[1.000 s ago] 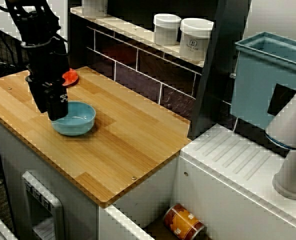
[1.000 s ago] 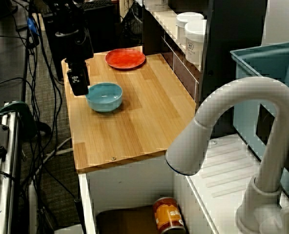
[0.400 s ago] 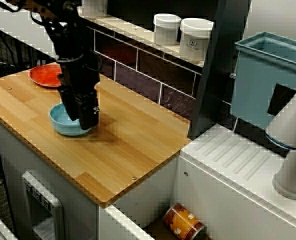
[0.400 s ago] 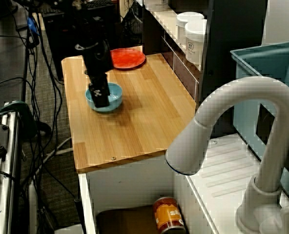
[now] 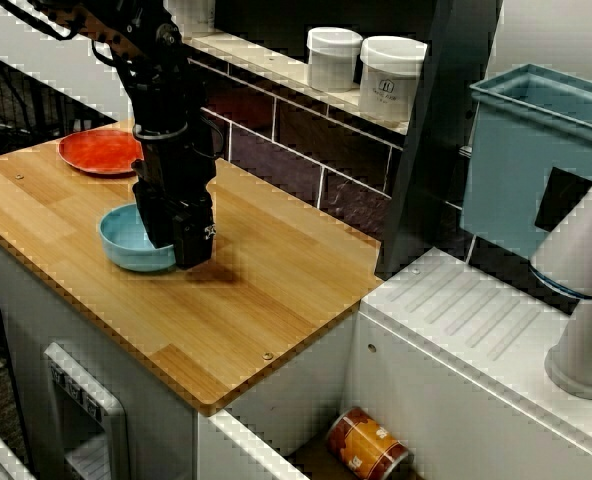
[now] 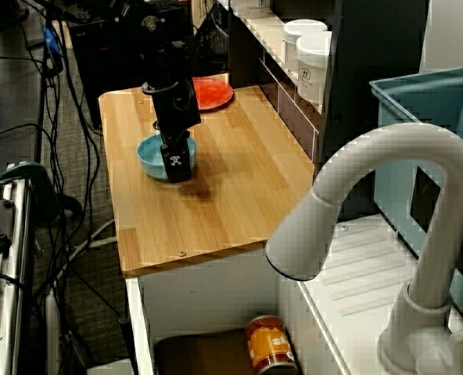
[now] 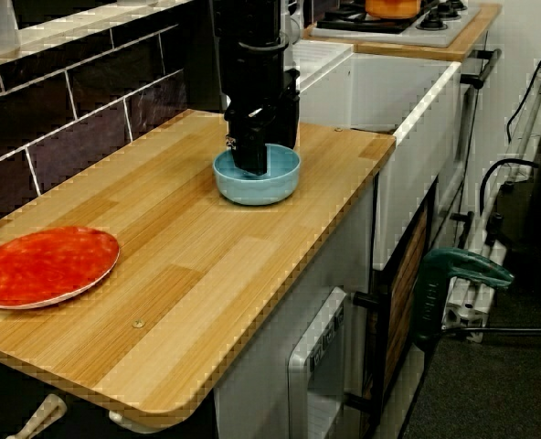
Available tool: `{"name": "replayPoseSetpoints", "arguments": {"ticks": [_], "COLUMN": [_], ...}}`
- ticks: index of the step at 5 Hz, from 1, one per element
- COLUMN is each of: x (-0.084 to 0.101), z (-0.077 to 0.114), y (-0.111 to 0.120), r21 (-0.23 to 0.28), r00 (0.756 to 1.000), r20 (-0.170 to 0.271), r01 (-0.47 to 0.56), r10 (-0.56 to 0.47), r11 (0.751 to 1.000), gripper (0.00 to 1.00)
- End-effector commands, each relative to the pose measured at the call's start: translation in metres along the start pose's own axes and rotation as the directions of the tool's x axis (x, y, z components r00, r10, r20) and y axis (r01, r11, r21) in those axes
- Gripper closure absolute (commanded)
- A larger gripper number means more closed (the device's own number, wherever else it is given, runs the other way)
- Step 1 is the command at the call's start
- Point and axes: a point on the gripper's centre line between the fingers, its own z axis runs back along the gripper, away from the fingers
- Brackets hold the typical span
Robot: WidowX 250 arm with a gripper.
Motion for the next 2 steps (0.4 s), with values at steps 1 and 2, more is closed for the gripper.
{"name": "replayPoseSetpoints", "arguments": {"ticks": [1,2], "x": [-0.0073,-0.0095], "z": [0.0053,0.0078], "y": [0.0024,-0.0034], "r21": [0.010,0.004], "r00": [1.000,1.000], "r20": [0.020,0.013], "r01": [0.019,0.020], "r10": [-0.019,-0.020], "r11": [1.000,1.000], "gripper": [1.00,1.00]}}
